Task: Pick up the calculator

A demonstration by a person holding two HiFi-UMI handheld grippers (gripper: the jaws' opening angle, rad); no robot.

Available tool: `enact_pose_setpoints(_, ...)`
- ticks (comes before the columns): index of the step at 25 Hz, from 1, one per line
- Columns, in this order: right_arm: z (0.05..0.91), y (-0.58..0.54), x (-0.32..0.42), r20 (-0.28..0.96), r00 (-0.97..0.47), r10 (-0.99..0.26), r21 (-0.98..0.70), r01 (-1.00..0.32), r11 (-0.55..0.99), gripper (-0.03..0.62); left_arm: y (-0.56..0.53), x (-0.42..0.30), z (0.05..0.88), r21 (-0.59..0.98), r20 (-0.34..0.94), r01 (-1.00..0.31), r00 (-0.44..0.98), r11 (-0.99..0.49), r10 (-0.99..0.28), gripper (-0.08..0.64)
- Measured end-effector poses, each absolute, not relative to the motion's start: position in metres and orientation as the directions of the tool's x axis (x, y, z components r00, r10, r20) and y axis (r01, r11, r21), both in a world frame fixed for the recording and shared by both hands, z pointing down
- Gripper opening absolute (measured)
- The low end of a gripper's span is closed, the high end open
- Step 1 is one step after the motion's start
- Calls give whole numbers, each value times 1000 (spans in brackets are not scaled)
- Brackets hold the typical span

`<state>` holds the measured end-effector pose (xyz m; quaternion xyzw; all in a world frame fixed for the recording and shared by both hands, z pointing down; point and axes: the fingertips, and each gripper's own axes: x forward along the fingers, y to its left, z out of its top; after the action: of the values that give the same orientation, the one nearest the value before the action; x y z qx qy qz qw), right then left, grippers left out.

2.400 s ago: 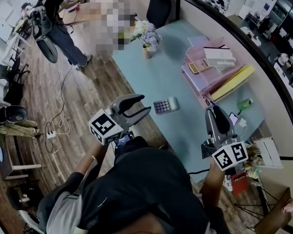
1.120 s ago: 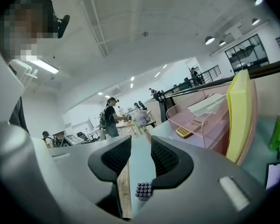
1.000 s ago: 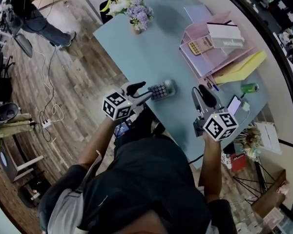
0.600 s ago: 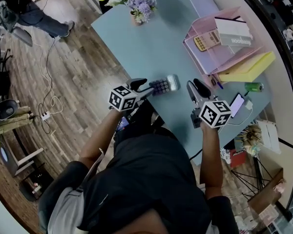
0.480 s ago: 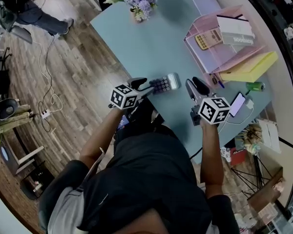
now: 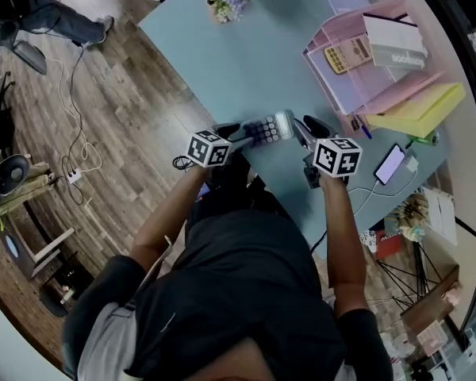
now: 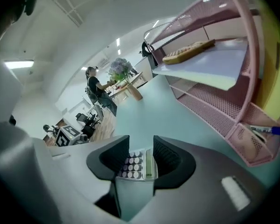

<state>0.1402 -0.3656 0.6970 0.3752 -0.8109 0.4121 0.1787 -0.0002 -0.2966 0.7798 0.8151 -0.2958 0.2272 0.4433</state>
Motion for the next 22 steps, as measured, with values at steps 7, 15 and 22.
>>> enact_pose_setpoints(7,755,-362,129,673,-650,-352,-554,-759,342,150,-300,0,799,596,656,-697,709,-399,-258,298)
enact_pose_setpoints(15,799,-349,121,715,-649,-260,-576,-758,306,158,-302,-4,808,609,670,-721,691,-332,-272,298)
enact_pose_setpoints(22,809,-340,116,721,-641,-262,-575,-765,288,153,-302,4,809,612,673,-731,682,-303,-285,298)
